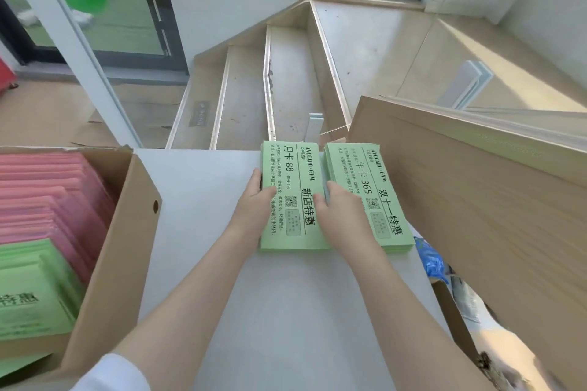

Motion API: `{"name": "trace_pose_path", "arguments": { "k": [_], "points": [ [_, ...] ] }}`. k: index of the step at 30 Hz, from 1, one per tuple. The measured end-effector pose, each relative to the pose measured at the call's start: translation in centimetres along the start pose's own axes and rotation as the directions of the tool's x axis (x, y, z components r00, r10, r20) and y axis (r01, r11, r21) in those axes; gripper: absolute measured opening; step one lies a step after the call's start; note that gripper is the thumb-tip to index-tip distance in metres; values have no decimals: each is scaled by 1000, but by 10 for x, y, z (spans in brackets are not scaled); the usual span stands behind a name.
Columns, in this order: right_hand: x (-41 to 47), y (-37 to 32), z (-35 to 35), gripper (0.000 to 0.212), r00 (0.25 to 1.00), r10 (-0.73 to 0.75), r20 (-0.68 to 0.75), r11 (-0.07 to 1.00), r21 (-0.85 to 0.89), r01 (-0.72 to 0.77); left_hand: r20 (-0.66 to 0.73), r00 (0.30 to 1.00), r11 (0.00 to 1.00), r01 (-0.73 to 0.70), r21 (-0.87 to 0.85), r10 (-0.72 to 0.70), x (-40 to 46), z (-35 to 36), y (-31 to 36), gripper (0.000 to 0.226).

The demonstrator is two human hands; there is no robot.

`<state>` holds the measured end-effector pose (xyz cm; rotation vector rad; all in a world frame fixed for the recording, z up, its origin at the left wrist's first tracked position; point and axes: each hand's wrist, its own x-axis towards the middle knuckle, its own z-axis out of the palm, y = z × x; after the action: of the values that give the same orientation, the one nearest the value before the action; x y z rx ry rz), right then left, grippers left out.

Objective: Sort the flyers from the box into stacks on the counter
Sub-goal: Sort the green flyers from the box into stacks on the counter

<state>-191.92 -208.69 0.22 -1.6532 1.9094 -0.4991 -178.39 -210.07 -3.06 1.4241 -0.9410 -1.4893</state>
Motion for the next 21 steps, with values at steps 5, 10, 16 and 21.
{"name": "trace_pose_path", "arguments": {
  "k": [5,10,16,21],
  "points": [
    [11,1,18,27,984,125,128,914,372,-165,60,998,995,28,-95,-22,0,-4,-4,42],
    [10,2,18,41,985,134,111,911,378,-167,59,998,999,23,49,-26,24,-9,-28,76],
    [-1,-4,13,59,993,63,104,983,167,-80,26,993,928,-117,355,115,-7,2,10,60],
    [-34,-23,-4,50,988,-144,-51,989,-35,142,-79,925,833,-295,468,371,-56,4,40,39]
  ]
}}
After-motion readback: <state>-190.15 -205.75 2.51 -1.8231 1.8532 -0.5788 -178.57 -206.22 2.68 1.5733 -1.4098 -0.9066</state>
